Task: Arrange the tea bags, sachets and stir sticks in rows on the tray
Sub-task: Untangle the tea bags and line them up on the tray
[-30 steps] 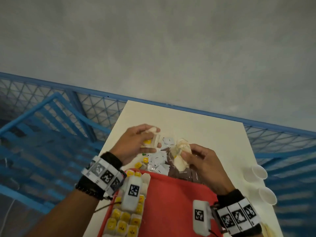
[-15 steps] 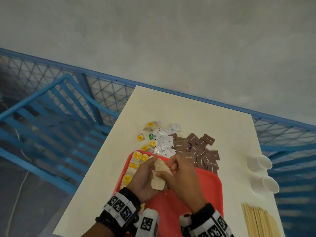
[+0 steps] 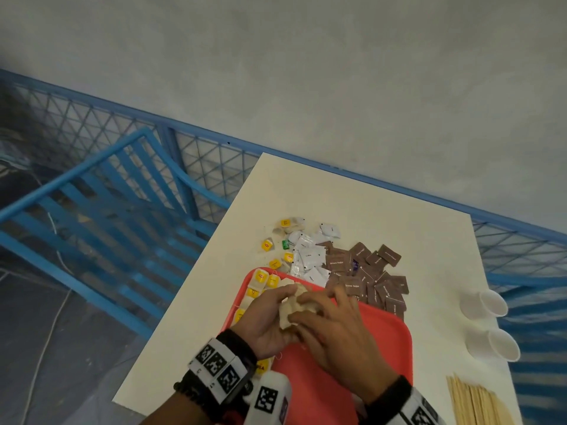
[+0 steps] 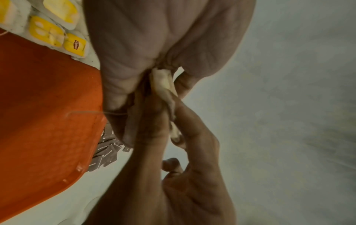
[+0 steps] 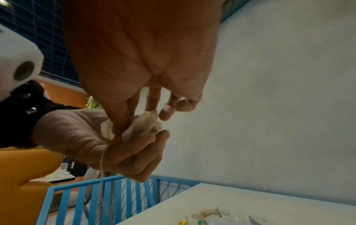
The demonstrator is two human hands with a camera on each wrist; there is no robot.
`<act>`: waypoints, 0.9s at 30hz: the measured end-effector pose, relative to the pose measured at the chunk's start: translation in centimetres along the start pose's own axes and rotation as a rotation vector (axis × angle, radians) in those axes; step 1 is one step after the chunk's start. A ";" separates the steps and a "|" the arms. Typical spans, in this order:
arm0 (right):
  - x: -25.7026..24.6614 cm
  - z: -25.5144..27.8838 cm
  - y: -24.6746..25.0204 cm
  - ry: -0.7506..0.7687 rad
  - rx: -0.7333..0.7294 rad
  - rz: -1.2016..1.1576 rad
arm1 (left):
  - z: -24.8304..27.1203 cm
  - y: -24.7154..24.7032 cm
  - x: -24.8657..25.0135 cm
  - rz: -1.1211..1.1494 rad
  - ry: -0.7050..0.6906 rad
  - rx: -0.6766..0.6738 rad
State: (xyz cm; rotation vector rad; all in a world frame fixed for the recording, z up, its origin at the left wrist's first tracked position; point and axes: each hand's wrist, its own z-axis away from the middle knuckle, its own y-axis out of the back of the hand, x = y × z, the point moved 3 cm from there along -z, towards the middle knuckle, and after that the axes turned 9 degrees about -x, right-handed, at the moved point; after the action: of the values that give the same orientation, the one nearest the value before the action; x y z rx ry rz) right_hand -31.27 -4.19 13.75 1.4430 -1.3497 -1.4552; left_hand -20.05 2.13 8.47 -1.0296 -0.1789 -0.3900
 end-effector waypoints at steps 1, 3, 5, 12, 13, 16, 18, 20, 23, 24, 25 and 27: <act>-0.1 -0.1 0.2 -0.012 0.026 -0.075 | 0.1 0.0 0.0 0.020 0.003 0.007; -0.4 -0.3 1.1 -0.064 0.066 -0.299 | 0.4 0.0 0.1 0.040 0.007 0.020; -0.3 -0.6 2.1 -0.167 0.095 -0.580 | 0.6 -0.2 0.3 0.053 -0.006 0.014; 1.6 -0.5 2.0 -0.508 0.208 -1.053 | 0.5 -1.8 0.2 0.025 -0.075 -0.083; 1.7 -0.5 1.7 -0.526 0.203 -1.071 | 0.6 -2.4 0.0 0.028 -0.067 -0.093; 1.6 -0.5 1.3 -0.568 0.195 -1.099 | 0.6 -2.7 -0.3 0.074 -0.084 -0.072; 2.0 -0.4 1.3 -0.624 0.216 -1.132 | 0.4 -2.1 -0.2 -0.007 -0.110 -0.015; 2.5 -0.2 1.3 -0.666 0.217 -1.162 | 0.8 -1.8 0.1 -0.165 -0.132 0.020; 2.7 0.0 1.6 -0.669 0.214 -1.184 | 1.1 -1.6 0.3 -0.407 -0.235 0.020; 2.6 0.0 1.8 -0.660 0.220 -1.186 | 1.2 -1.7 0.3 -0.453 -0.267 -0.007; 2.5 0.0 1.8 -0.650 0.236 -1.190 | 1.3 -1.8 0.3 -0.483 -0.286 -0.033; 2.2 0.0 1.9 -0.645 0.291 -1.207 | 1.3 -1.9 0.2 -0.531 -0.287 -0.045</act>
State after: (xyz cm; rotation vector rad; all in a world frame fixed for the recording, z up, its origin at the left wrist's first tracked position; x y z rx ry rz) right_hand -31.96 -6.75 14.98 2.2817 -1.0179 -2.7405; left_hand -20.61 2.32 10.67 -1.0733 -0.7125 -0.7269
